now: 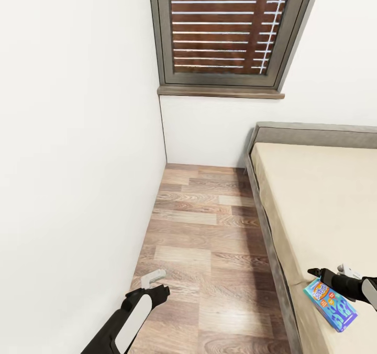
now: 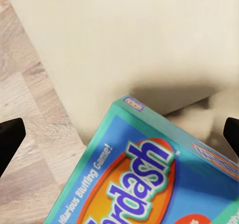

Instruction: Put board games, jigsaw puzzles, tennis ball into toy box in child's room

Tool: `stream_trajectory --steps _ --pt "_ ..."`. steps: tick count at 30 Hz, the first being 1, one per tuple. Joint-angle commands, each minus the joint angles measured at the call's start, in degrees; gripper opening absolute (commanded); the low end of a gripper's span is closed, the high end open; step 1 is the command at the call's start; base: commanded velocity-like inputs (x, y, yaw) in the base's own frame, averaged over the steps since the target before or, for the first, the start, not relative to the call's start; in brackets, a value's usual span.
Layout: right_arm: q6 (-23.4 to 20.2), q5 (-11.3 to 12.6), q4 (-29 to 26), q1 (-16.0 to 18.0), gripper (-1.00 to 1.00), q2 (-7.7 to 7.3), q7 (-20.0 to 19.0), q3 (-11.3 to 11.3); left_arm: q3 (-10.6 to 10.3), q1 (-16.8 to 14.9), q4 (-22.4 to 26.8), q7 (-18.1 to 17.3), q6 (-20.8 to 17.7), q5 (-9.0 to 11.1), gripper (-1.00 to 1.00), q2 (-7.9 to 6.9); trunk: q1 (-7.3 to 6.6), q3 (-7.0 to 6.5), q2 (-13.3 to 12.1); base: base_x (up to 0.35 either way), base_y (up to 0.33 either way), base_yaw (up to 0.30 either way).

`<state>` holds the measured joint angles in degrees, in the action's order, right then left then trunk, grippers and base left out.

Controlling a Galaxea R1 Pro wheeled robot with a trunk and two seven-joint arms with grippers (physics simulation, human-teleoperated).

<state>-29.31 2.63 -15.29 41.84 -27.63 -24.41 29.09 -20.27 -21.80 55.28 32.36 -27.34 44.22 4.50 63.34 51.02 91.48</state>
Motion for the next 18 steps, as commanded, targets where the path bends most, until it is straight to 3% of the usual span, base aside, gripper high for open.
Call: stream_trajectory --steps 1,18 --pt "-0.7 0.8 0.0 0.0 1.0 0.04 -0.1 0.3 -0.1 0.0 0.1 0.5 -0.1 0.5 1.0 -0.02 0.0 0.05 0.0 0.0 0.0 0.001" --pt "-0.7 0.8 -0.1 0.0 1.0 0.03 -0.1 0.3 -0.1 -0.1 0.1 0.5 0.0 0.5 1.0 -0.02 0.0 0.05 0.0 0.0 0.0 0.015"
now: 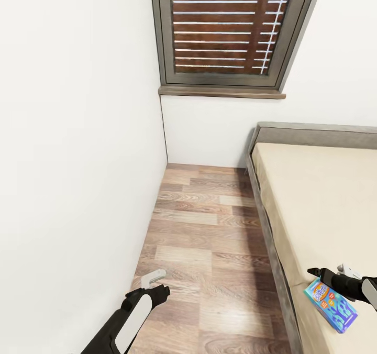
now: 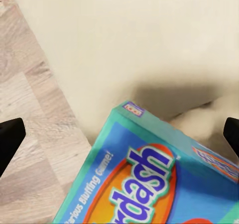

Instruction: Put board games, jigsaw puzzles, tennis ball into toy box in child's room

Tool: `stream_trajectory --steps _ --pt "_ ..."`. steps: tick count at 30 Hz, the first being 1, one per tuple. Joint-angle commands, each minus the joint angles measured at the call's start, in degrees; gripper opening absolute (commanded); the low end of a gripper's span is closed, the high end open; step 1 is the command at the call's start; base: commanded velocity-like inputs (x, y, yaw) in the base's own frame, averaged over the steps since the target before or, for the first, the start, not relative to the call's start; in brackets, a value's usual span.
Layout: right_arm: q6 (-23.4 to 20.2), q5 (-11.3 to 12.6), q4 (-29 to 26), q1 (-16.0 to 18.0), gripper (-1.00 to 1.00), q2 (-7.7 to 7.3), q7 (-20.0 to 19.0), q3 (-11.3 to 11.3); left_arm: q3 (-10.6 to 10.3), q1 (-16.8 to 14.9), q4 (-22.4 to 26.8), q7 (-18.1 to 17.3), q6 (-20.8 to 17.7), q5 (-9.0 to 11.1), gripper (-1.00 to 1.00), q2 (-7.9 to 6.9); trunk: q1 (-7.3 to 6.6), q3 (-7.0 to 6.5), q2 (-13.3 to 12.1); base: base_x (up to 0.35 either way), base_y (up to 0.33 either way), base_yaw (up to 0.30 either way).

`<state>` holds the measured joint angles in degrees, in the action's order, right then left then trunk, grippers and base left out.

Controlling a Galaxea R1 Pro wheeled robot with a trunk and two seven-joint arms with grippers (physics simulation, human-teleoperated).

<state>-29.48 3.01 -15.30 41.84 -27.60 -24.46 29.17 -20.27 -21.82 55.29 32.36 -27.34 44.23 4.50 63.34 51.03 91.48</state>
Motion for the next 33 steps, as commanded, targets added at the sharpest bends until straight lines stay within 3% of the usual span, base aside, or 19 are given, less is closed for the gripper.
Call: stream_trajectory --steps 1,33 --pt "-0.5 0.4 -0.1 0.0 1.0 0.0 -0.1 0.2 -0.1 0.0 0.1 0.5 -0.1 0.5 1.0 -0.02 0.0 0.04 0.0 0.0 0.0 0.118" --pt "-0.5 0.5 -0.1 0.0 1.0 0.0 -0.1 0.3 -0.1 -0.1 0.1 0.5 -0.1 0.4 1.0 -0.02 0.0 0.04 0.0 0.0 0.0 0.028"
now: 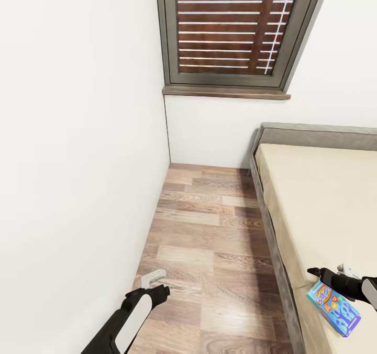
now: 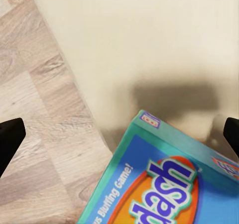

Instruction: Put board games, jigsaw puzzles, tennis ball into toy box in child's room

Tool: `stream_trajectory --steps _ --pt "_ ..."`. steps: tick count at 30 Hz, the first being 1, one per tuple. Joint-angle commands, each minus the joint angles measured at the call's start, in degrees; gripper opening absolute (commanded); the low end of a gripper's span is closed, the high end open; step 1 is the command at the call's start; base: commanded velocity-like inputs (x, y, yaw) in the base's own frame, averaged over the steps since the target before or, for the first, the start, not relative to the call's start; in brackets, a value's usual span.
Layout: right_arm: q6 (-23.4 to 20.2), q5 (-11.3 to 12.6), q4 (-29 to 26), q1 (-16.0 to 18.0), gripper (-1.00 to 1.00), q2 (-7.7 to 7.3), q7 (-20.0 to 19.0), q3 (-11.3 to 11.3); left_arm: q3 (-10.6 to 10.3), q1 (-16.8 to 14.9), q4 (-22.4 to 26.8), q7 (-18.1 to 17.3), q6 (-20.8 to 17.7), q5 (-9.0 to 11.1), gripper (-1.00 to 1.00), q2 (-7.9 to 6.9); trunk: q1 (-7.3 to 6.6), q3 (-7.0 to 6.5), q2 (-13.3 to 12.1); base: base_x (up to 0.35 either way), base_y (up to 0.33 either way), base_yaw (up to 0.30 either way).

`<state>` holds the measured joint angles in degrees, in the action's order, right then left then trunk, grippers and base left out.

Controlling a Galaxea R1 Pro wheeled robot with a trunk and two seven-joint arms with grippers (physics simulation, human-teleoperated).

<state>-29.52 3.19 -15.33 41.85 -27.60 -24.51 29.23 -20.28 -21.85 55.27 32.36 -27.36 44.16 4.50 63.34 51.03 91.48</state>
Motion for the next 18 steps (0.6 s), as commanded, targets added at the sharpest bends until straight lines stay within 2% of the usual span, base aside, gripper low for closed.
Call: stream_trajectory --steps 1,11,15,18 --pt "-0.5 0.3 -0.1 0.0 1.0 0.0 0.0 0.2 -0.1 0.0 0.1 0.5 -0.1 0.5 1.0 -0.02 0.0 0.04 0.0 0.0 0.0 0.001" --pt "-0.4 0.5 -0.7 0.1 1.0 -0.4 -0.4 0.3 -0.1 0.0 0.1 0.5 0.1 0.5 1.0 0.0 0.0 0.04 0.0 0.0 0.0 0.0" --pt "-0.4 0.5 -3.5 0.2 1.0 -0.79 -0.3 0.5 -0.1 0.0 0.0 0.1 0.9 0.6 1.0 0.24 0.0 0.04 0.0 0.0 0.0 0.0" --pt "-0.5 0.5 -9.1 0.3 1.0 -1.13 -0.1 0.7 -0.1 0.0 -0.7 -2.1 1.7 0.8 1.0 0.44 0.0 0.04 0.0 0.0 0.0 0.0"
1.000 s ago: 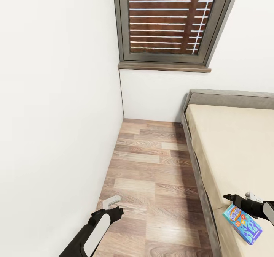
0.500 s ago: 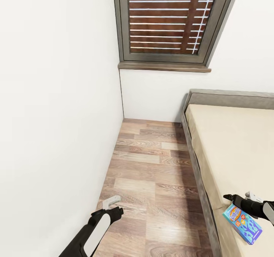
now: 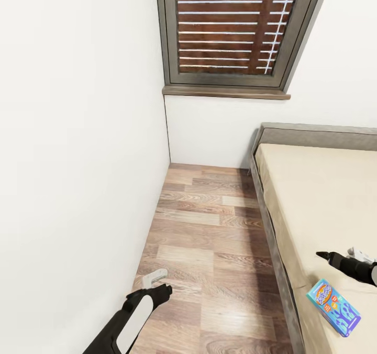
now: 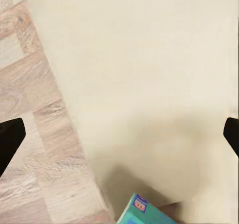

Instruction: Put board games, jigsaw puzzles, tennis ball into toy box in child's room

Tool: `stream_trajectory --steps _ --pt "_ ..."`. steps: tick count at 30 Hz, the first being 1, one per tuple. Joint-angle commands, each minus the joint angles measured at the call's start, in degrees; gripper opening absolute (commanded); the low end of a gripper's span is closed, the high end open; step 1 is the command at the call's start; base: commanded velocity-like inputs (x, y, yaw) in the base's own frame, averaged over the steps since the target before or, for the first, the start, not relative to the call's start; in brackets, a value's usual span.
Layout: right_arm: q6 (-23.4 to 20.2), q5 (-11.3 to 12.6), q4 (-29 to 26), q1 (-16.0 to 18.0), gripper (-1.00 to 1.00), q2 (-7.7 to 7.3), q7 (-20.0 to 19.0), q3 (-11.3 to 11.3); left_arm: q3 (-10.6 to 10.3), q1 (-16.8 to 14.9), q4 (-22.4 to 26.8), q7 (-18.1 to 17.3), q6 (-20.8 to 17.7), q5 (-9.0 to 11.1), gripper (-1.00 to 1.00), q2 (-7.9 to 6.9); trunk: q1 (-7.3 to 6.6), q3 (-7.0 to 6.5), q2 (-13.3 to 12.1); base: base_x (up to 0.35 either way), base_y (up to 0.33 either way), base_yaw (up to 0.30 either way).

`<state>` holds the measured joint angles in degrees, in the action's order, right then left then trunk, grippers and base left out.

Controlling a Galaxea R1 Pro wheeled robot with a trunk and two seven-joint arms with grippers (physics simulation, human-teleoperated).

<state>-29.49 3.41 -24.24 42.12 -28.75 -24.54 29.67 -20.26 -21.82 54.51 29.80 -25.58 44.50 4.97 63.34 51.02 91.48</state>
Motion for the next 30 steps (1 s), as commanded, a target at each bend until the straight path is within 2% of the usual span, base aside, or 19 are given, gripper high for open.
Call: stream_trajectory --steps 1,3,4,6,7,10,11,12,13,15,16,18,19,21,22,25,28,30 --pt "-0.5 0.3 -0.1 0.0 1.0 0.02 -0.1 0.3 -0.1 0.0 0.1 0.5 0.0 0.5 1.0 -0.02 0.0 0.05 0.0 0.0 0.0 0.0" --pt "-0.6 0.4 -5.1 0.0 1.0 -0.35 0.0 0.6 0.0 -0.1 -1.2 -2.5 0.3 0.7 1.0 0.09 0.0 0.05 0.0 0.0 0.0 0.0" --pt "-0.6 0.4 -5.1 0.0 1.0 -0.35 0.0 0.6 0.0 -0.1 -1.2 -2.5 0.3 0.7 1.0 0.09 0.0 0.05 0.0 0.0 0.0 0.0" --pt "-0.7 0.6 -10.0 -0.1 1.0 -0.58 0.1 1.7 0.3 -0.6 -3.4 -6.5 0.6 0.9 1.0 0.17 0.0 0.05 0.0 0.0 0.0 0.0" --pt "-0.7 0.6 -10.0 -0.1 1.0 -0.58 0.1 1.7 0.3 -0.6 -3.4 -6.5 0.6 0.9 1.0 0.17 0.0 0.05 0.0 0.0 0.0 0.0" --pt "-0.8 0.6 -16.3 -0.3 1.0 -0.12 0.2 5.1 1.2 -2.5 -8.7 -13.0 1.0 1.8 1.0 0.16 0.0 0.05 0.0 0.0 0.0 0.0" --pt "-0.8 0.6 -16.3 -0.3 1.0 -0.12 0.2 5.1 1.2 -2.5 -8.7 -13.0 1.0 1.8 1.0 0.16 0.0 0.05 0.0 0.0 0.0 0.0" --pt "-0.9 0.6 -17.9 -0.3 1.0 0.31 0.3 6.1 1.5 -3.4 -11.0 -15.3 1.1 2.2 1.0 0.17 0.0 0.05 0.0 0.0 0.0 0.0" --pt "-0.9 0.6 -17.9 -0.3 1.0 0.31 0.3 6.1 1.5 -3.4 -11.0 -15.3 1.1 2.2 1.0 0.17 0.0 0.05 0.0 0.0 0.0 0.0" --pt "-1.1 0.4 -20.9 -0.4 1.0 1.63 0.5 7.6 1.9 -5.2 -15.6 -19.6 1.2 2.6 1.0 0.2 0.0 0.05 0.0 0.0 0.0 0.0" --pt "-1.1 0.4 -20.9 -0.4 1.0 1.63 0.5 7.6 1.9 -5.2 -15.6 -19.6 1.2 2.6 1.0 0.2 0.0 0.05 0.0 0.0 0.0 0.0" --pt "-1.2 0.2 -24.4 -0.7 1.0 3.44 0.8 8.6 2.0 -6.8 -19.5 -23.4 1.3 2.8 1.0 0.24 0.0 0.05 0.0 0.0 0.0 0.0" --pt "-1.2 0.2 -24.4 -0.7 1.0 3.44 0.8 8.6 2.0 -6.8 -19.5 -23.4 1.3 2.8 1.0 0.24 0.0 0.05 0.0 0.0 0.0 0.0" --pt "-1.8 0.0 -29.4 -2.0 1.0 5.61 1.0 9.2 2.1 -8.0 -22.2 -26.5 1.3 3.0 1.0 0.26 0.0 0.05 0.0 0.0 0.0 0.0" --pt "-1.8 0.0 -29.4 -2.0 1.0 5.61 1.0 9.2 2.1 -8.0 -22.2 -26.5 1.3 3.0 1.0 0.26 0.0 0.05 0.0 0.0 0.0 0.0" --pt "-4.7 0.0 -39.0 -6.0 1.0 8.5 1.3 9.8 2.2 -9.0 -24.7 -30.1 1.3 3.2 1.0 0.19 0.0 0.05 0.0 0.0 0.0 0.0" --pt "-6.0 0.0 -42.2 -7.5 1.0 9.18 1.4 9.9 2.2 -9.2 -25.4 -31.3 1.3 3.2 1.0 0.14 0.0 0.05 0.0 0.0 0.0 0.0" --pt "-8.6 0.1 -48.2 -10.3 1.0 10.18 1.5 10.0 2.3 -9.5 -26.3 -34.2 1.3 3.4 1.0 -0.01 0.0 0.05 0.0 0.0 0.0 0.0"
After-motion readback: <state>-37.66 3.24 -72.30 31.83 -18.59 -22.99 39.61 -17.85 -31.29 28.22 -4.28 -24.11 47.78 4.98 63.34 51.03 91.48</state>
